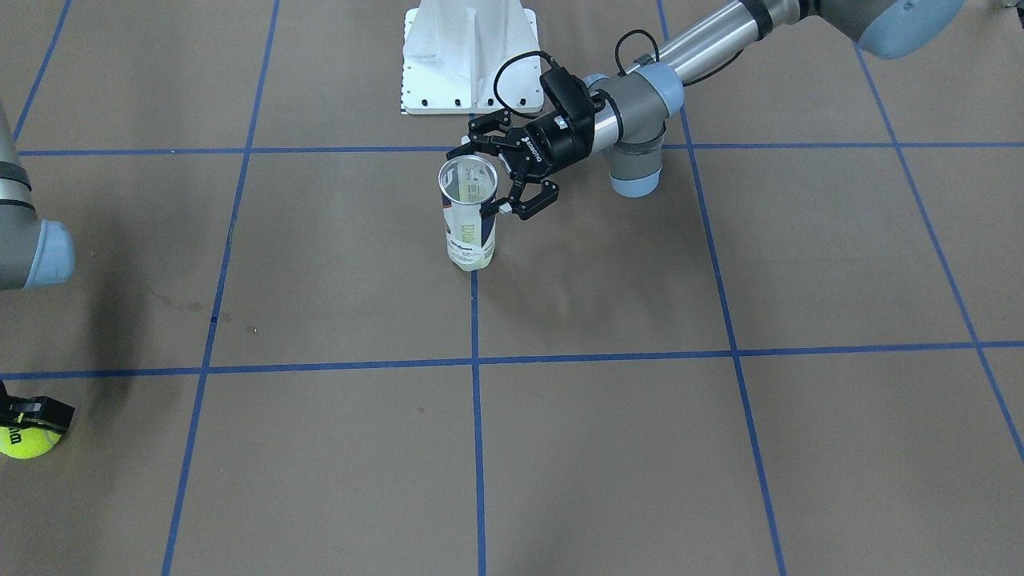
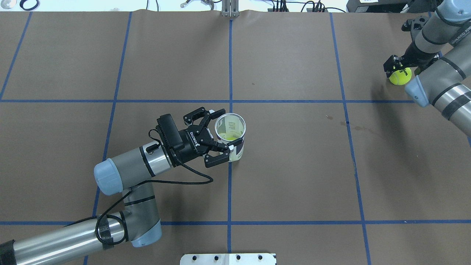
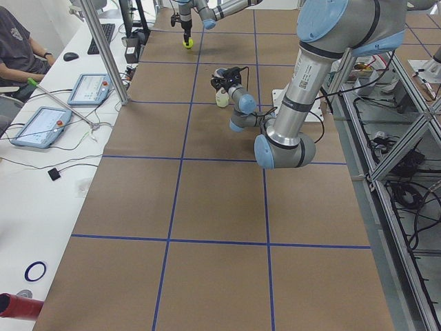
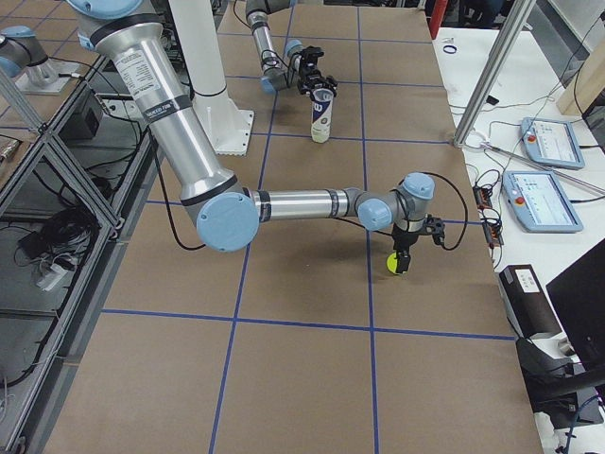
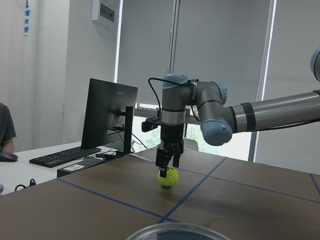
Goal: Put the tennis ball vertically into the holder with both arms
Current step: 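Grasp the second yellow ball with the right gripper and lift it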
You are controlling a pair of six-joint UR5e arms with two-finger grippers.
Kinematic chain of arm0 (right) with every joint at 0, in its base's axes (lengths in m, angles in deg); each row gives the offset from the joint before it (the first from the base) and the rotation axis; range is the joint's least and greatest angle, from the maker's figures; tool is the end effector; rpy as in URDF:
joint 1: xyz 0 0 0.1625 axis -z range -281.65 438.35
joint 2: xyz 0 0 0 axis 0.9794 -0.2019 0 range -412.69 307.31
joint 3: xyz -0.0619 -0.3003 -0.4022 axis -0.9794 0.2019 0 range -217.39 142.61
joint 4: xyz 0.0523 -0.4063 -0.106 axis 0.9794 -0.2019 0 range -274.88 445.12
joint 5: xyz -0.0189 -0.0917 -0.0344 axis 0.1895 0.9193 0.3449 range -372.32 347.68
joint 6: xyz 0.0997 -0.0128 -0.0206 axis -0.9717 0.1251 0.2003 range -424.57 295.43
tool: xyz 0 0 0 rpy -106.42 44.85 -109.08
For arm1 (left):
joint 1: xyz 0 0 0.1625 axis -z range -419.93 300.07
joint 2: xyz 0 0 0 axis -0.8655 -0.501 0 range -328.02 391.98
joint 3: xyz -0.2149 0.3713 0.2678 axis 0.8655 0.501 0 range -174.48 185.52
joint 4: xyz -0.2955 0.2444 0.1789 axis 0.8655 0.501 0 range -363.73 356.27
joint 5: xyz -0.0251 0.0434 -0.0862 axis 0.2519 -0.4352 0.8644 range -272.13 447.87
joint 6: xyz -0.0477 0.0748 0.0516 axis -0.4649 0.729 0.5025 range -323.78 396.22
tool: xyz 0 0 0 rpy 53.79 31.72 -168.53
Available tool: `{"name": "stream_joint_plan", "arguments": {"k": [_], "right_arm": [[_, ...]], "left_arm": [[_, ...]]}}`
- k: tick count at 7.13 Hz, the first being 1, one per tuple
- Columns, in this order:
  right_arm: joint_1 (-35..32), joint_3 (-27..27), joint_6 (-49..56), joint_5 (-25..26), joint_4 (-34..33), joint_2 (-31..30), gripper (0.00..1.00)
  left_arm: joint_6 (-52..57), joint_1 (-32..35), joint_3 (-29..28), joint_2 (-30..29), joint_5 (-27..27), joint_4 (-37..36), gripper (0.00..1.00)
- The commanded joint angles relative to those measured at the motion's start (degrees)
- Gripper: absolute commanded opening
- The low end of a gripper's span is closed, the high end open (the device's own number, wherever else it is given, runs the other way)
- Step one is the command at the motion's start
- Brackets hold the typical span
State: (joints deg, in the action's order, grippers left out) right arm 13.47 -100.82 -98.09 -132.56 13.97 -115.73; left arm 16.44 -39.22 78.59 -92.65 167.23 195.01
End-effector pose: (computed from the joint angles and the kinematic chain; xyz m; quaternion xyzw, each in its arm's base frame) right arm -0.2462 -0.7175 0.6614 0.0147 -0.3031 0.0263 0.9525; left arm 0.5933 -0.3871 0.3165 0.6630 0.5936 0.1127 0.4421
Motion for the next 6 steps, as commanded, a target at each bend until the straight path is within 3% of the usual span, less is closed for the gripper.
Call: {"name": "stream_joint_plan", "arguments": {"k": [1, 2, 3, 4, 5, 6], "right_arm": [[0.20, 0.94, -0.14, 0.26, 1.10, 0.03, 0.53], [0.11, 0.85, 0.29, 0.17, 1.02, 0.03, 0.01], [0.11, -0.10, 0.56, 0.09, 1.10, 0.12, 0.00], [-0.85, -5.94, 0.13, -1.13, -1.77, -0.14, 0.00], [-0.86, -16.70, -1.01, -4.54, -10.85, -1.36, 0.00], [2.80, -27.60, -11.20, -5.79, -16.24, -2.68, 0.00]], "left_arm": [[0.00, 0.03, 0.06, 0.00, 0.00, -0.02, 1.00], [0.00, 0.12, 0.06, 0.00, 0.00, 0.07, 1.00], [0.00, 0.03, 0.06, 0.00, 0.00, 0.07, 1.00], [0.00, 0.03, 0.06, 0.00, 0.00, 0.07, 1.00], [0.00, -0.06, -0.03, 0.09, 0.00, 0.07, 1.00], [0.00, -0.06, -0.03, 0.09, 0.00, 0.07, 1.00]]}}
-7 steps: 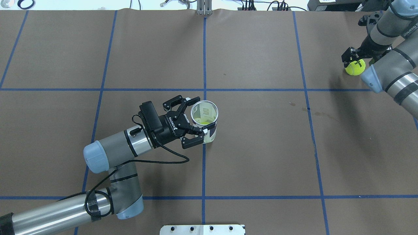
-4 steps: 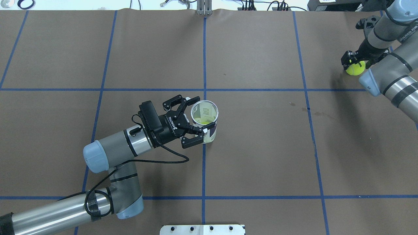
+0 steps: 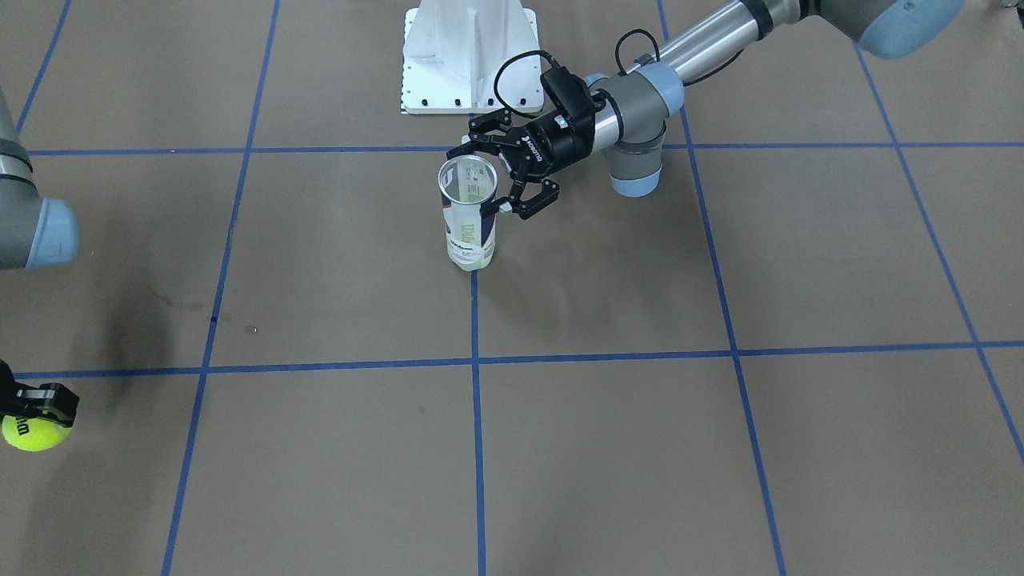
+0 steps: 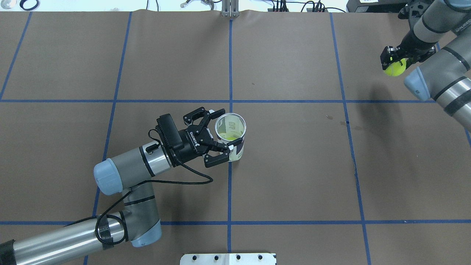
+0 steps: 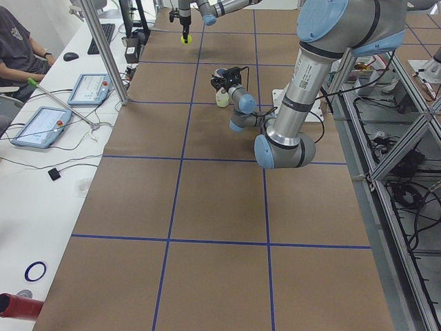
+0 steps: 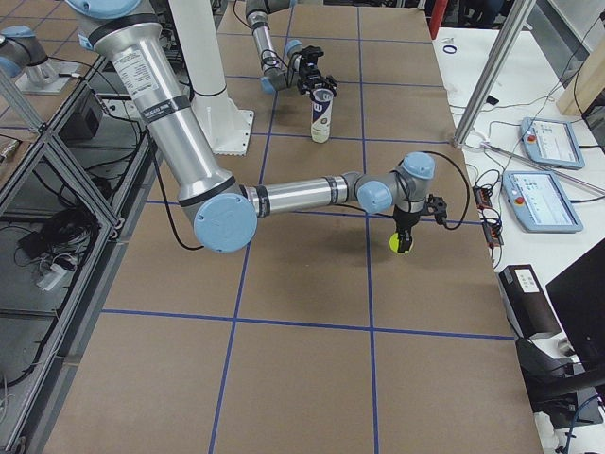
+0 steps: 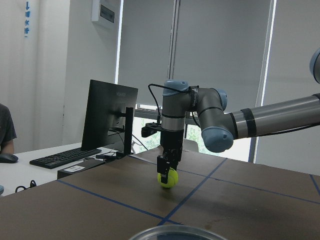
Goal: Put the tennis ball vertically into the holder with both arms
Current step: 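Grasp the second yellow ball with the right gripper and lift it, then carry the second ball with the right gripper over the can's opening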
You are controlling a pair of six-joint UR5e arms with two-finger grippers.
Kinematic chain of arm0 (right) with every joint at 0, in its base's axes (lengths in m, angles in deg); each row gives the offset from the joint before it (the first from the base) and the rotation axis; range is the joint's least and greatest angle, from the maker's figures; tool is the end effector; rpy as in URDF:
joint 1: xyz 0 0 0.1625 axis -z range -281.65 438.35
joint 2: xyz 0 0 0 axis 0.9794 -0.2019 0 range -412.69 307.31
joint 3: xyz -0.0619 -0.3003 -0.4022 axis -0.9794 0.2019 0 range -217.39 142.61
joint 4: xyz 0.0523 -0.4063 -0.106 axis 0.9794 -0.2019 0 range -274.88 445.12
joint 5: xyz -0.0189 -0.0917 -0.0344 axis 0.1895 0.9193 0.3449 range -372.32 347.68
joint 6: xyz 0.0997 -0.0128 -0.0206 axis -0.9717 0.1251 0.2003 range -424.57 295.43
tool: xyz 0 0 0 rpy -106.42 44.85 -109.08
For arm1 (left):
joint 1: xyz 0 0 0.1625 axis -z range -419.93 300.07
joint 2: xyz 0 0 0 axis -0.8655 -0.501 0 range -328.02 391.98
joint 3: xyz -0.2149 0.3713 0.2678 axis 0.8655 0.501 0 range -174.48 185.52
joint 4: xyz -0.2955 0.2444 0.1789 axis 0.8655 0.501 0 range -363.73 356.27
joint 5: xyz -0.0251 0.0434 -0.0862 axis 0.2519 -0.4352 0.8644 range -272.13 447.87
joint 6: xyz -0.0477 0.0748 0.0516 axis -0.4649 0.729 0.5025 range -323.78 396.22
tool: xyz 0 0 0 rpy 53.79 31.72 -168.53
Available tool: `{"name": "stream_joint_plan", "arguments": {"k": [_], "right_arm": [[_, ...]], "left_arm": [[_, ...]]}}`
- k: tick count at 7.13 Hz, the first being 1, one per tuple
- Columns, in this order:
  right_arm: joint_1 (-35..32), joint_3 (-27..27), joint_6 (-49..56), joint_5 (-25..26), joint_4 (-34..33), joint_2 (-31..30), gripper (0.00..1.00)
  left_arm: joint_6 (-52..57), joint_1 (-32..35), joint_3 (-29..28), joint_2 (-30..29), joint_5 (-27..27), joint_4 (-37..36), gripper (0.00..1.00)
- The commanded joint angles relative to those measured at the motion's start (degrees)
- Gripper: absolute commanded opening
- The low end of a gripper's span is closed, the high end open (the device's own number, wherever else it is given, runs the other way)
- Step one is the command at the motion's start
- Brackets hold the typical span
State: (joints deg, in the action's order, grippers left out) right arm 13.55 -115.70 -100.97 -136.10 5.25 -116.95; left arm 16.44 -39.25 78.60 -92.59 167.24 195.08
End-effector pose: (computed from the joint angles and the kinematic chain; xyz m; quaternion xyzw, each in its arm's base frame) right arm -0.2440 -0.6976 0.5576 0.0266 -0.3465 0.0308 0.9371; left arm 0.5932 -0.3867 0.3171 0.6628 0.5938 0.1128 0.4419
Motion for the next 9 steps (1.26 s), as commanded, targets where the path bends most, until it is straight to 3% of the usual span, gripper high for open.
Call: {"name": "stream_joint_plan", "arguments": {"k": [1, 2, 4, 6, 9], "right_arm": [[7.88, -22.23, -22.08, -3.31, -9.41, -1.30, 0.00], [12.98, -28.50, -32.83, -3.23, -10.21, -0.43, 0.00], [19.68, -30.93, -47.21, -2.53, -13.01, 7.97, 0.00], [23.65, -33.75, -51.55, -1.83, -15.40, 11.69, 0.00], [27.71, -31.22, -51.93, 2.74, -15.93, 17.05, 0.00]], "left_arm": [[0.00, -0.03, -0.12, 0.11, 0.00, -0.09, 1.00], [0.00, -0.12, -0.13, 0.03, -0.09, -0.09, 1.00], [0.00, -0.21, -0.04, 0.03, -0.09, -0.09, 1.00], [0.00, -0.21, -0.04, -0.06, -0.09, -0.09, 1.00], [0.00, -0.21, -0.04, 0.11, -0.09, -0.09, 1.00]]}}
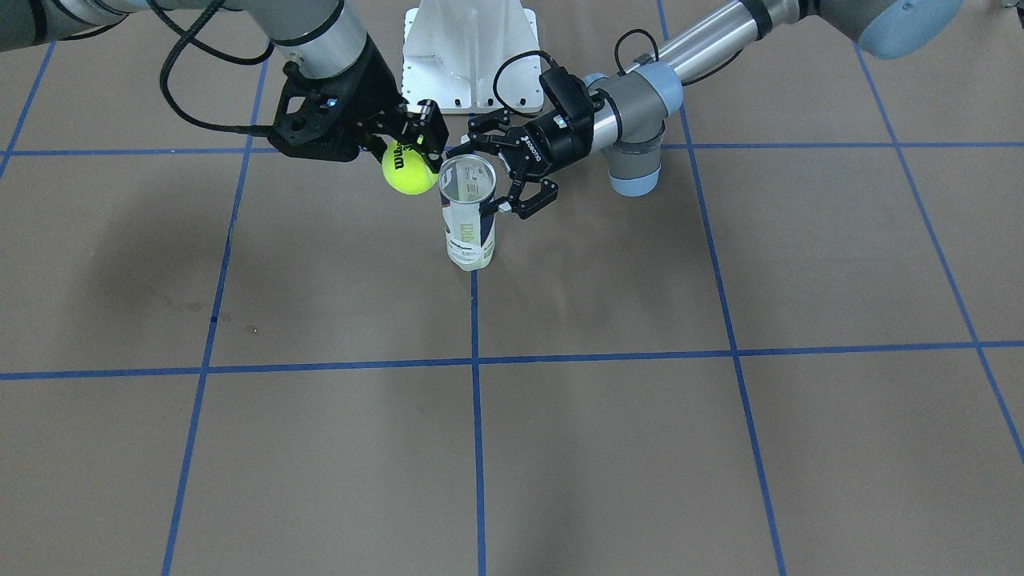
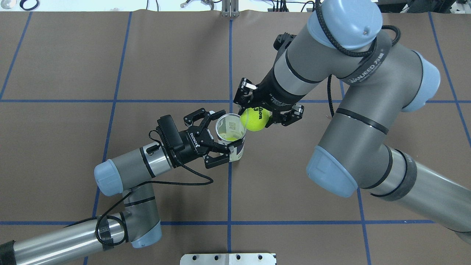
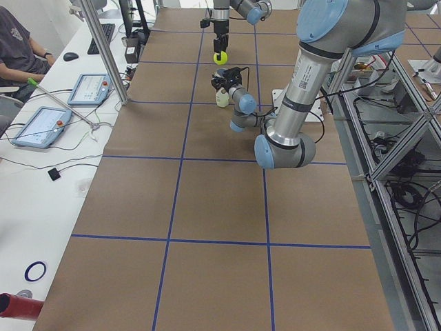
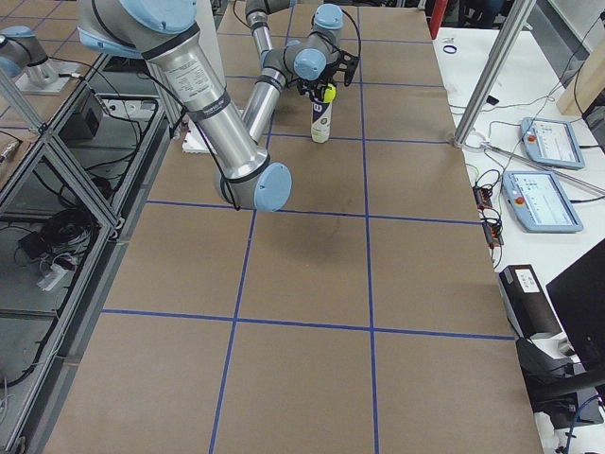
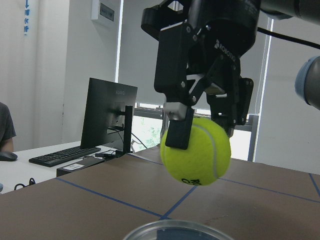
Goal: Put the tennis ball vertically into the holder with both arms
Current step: 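Carry the second ball with the right gripper over the can's opening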
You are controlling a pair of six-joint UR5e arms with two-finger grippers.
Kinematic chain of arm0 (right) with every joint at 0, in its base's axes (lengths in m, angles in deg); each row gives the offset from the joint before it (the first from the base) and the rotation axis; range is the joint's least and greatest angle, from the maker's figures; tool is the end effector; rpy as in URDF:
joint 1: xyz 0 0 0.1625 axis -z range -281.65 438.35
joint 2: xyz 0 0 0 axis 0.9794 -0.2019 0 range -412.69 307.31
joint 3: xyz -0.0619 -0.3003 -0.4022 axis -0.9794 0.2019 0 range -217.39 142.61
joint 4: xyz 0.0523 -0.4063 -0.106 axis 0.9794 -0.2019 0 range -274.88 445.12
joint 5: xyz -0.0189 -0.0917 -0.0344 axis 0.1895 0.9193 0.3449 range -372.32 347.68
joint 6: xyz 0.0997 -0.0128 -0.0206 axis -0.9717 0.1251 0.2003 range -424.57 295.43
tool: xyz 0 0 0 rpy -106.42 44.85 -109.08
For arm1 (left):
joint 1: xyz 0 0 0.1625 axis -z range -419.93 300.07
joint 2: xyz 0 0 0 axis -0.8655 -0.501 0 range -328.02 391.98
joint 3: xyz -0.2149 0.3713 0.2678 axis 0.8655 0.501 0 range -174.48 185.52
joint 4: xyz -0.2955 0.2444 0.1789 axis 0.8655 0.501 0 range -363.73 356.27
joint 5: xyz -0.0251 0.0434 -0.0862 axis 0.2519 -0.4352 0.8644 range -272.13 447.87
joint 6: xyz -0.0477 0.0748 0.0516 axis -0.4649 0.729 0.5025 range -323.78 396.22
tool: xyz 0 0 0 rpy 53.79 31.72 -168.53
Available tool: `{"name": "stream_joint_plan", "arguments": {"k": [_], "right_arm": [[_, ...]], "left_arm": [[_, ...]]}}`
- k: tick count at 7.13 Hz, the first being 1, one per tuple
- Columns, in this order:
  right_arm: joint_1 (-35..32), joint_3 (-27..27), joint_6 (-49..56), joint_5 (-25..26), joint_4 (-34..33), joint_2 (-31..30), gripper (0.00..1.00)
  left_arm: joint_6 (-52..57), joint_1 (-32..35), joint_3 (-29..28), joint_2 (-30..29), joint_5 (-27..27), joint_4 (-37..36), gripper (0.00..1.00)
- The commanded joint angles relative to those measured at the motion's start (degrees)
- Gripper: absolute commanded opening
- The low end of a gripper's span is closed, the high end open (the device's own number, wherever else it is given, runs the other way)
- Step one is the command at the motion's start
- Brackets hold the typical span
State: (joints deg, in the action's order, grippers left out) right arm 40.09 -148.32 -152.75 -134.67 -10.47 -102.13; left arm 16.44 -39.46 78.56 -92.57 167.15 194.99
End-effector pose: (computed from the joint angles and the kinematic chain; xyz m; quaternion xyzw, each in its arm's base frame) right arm -0.4604 -0.4630 0.1599 -0.0769 -0.5071 0.1413 0.8467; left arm 0.5948 -0.3847 0.3177 0.6616 0.5943 0.1135 0.4430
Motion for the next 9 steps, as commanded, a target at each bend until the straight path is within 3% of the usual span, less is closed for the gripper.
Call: {"name": "stream_joint_plan", "arguments": {"k": [1, 5, 6, 7, 9], "right_arm": [[1.78, 1.77, -0.23, 1.58, -0.20, 2.59, 0.00], [3.02, 4.59, -0.14, 3.34, -0.20, 5.14, 0.00], [3.02, 5.54, -0.14, 3.34, -0.20, 5.66, 0.36], [3.02, 5.55, -0.14, 3.34, -0.20, 5.58, 0.99], [3.02, 5.55, -0.14, 3.34, -0.20, 5.49, 0.99]], "left_arm": [[0.00, 0.00, -0.09, 0.09, 0.00, 0.00, 1.00], [0.00, 0.00, -0.09, 0.27, 0.00, 0.09, 1.00], [0.00, 0.00, -0.09, 0.27, 0.00, 0.09, 1.00], [0.00, 0.00, -0.09, 0.27, 0.00, 0.09, 1.00], [0.00, 0.00, 0.00, 0.27, 0.00, 0.09, 1.00]]}}
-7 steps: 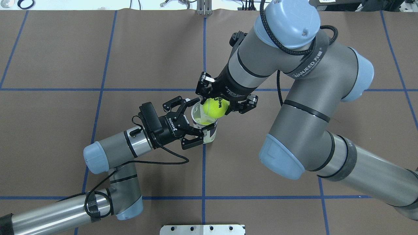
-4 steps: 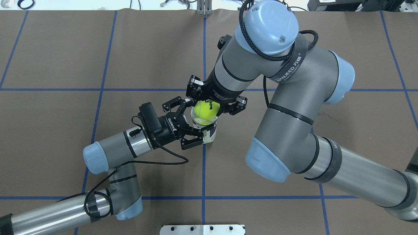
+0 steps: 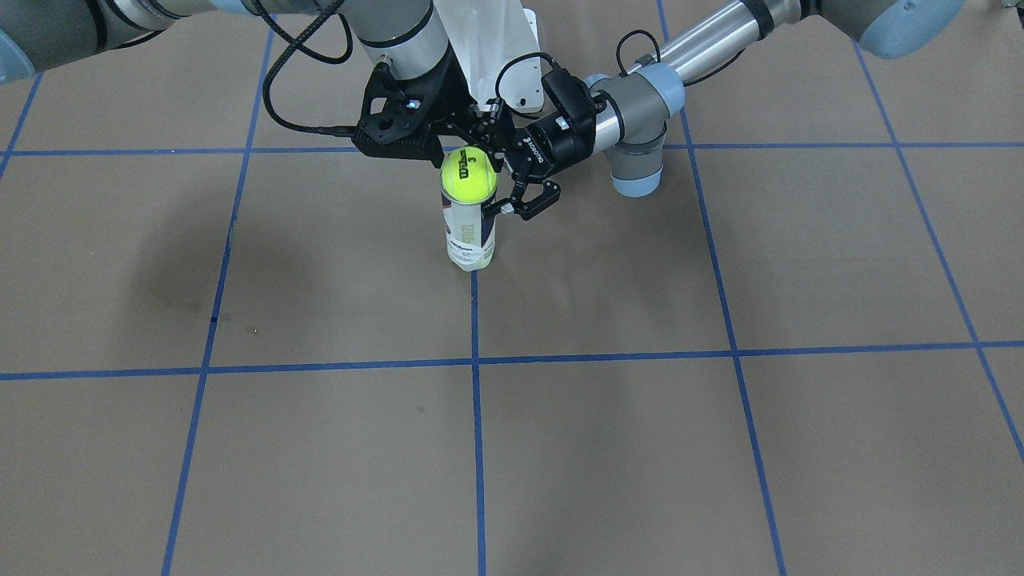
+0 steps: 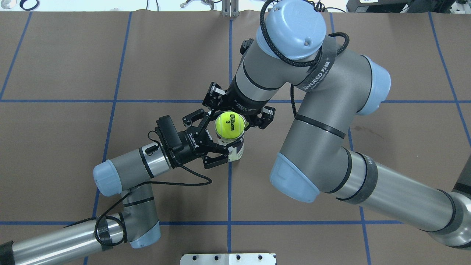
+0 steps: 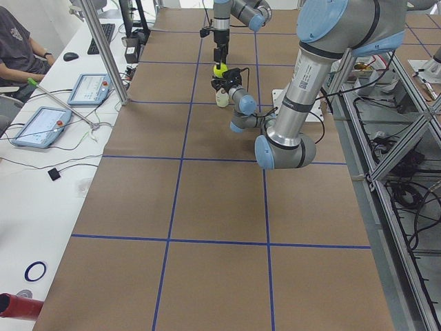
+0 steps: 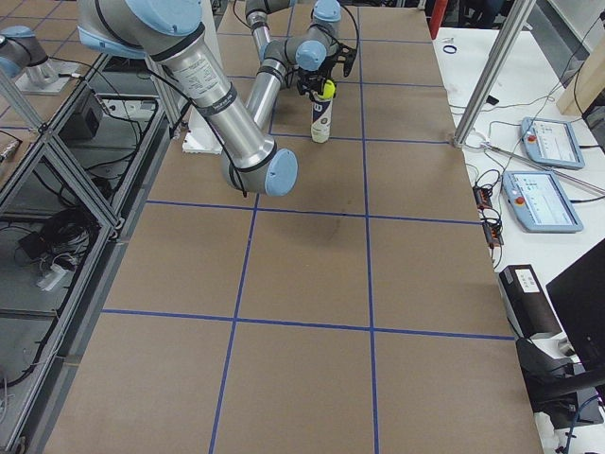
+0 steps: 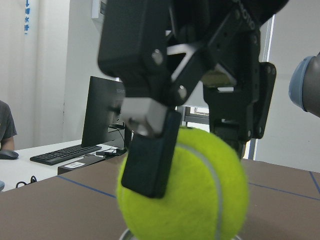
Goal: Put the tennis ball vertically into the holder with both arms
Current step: 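Open the right gripper to drop the ball into the can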
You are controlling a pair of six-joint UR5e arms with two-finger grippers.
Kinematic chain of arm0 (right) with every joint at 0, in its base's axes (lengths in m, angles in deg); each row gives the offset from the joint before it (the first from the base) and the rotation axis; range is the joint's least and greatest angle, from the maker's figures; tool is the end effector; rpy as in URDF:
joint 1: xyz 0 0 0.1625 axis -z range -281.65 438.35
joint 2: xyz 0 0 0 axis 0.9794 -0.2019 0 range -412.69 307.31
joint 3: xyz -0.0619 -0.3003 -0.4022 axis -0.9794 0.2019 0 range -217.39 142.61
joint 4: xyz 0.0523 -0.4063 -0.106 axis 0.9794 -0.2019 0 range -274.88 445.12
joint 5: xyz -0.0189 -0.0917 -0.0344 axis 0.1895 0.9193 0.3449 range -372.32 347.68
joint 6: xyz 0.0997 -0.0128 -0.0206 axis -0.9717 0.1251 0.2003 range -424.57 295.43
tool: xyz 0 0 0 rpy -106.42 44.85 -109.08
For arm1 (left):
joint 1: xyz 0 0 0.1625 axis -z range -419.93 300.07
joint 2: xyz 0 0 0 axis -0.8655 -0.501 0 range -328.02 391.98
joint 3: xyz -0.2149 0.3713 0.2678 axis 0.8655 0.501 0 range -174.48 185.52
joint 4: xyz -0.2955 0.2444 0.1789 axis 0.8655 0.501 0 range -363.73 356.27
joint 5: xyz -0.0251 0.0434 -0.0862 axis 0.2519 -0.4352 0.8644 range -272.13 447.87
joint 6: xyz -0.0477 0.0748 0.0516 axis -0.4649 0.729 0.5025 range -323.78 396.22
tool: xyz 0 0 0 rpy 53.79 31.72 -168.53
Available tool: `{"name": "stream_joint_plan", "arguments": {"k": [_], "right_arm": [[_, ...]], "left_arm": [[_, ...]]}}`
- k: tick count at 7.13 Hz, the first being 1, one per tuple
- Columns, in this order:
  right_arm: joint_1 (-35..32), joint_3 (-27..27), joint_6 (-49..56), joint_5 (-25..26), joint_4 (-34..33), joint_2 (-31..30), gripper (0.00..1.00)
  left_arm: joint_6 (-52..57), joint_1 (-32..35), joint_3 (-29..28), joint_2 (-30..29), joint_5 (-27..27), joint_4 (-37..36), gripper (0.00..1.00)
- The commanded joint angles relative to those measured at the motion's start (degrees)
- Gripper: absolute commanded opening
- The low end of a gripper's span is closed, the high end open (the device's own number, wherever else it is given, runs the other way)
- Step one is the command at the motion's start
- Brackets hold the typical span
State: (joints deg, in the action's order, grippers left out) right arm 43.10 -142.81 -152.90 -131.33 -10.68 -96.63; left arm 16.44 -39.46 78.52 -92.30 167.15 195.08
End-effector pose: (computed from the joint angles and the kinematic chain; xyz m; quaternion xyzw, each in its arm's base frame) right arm -0.5121 -0.4643 0.1289 -0.0669 -0.4989 0.1353 0.8534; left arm 0.5941 -0.3845 0.3212 0.6611 0.5935 0.1143 0.4445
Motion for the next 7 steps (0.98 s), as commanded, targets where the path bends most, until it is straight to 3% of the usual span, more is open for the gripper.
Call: {"name": "stream_joint_plan", "arguments": {"k": [1, 5, 7], "right_arm": [[-0.08, -0.04, 0.00, 0.00, 0.00, -0.09, 0.99], [-2.36, -3.19, 0.70, -0.70, -1.49, -2.54, 0.99], [-3.60, -5.05, 0.97, -0.88, -1.50, -6.14, 1.00]], "left_arm": [[0.00, 0.00, 0.04, 0.00, 0.00, 0.00, 1.00], [-0.09, 0.17, 0.21, 0.44, 0.00, 2.62, 1.00], [-0.09, 0.44, 2.22, 5.34, 0.08, 6.22, 1.00]]}}
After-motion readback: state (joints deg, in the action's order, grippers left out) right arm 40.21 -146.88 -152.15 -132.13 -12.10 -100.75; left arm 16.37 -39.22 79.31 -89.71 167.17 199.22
